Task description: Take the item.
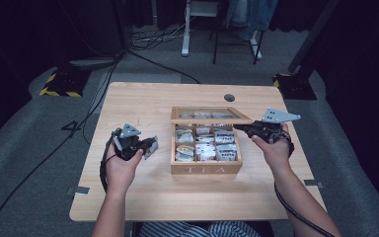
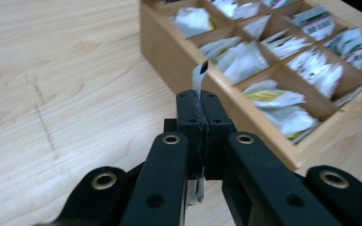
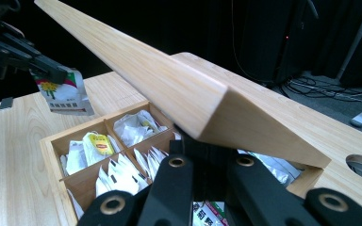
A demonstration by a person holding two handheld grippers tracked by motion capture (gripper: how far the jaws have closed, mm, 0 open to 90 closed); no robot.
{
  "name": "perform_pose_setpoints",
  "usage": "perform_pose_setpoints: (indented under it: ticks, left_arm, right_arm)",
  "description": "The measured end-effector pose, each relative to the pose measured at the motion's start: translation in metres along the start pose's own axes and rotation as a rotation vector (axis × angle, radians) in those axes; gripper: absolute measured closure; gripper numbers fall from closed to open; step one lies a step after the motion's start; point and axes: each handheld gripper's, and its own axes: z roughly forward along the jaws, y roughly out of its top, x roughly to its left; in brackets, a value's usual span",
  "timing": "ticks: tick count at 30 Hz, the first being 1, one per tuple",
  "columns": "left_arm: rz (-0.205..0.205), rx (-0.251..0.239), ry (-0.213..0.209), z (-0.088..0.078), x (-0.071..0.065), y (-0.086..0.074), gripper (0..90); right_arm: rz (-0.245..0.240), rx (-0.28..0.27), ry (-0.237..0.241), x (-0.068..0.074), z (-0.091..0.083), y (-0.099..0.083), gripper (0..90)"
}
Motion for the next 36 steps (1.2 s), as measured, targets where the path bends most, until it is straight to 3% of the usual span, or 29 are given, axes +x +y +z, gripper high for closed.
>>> perform_pose_setpoints:
  ticks: [12,25,28,33,36]
  left_arm:
    - [-0.088,0.056,0.028,0.011,0.026,-0.018,88.4]
    - [-0.109,0.068,0.06,0.012,0.038,-0.026,86.1]
    - [-0.09,0.063,0.106,0.013,0.039,-0.026,77.7]
    - [-0.056,0.038,0.231,0.011,0.042,-0.027,46.6]
    - [-0.055,0.028,0.258,0.009,0.043,-0.028,38.3]
  right_arm:
    - [0.001,0.008,0.0,-0.001,0.001,-0.001,90.0]
    - [0.001,0.01,-0.002,-0.001,0.001,-0.001,90.0]
    - [0.0,0.009,0.0,-0.001,0.002,-0.001,90.0]
    - [-0.001,0.011,-0.001,-0.001,0.001,-0.001,90.0]
    - [0.0,0.01,-0.002,-0.001,0.001,-0.001,90.0]
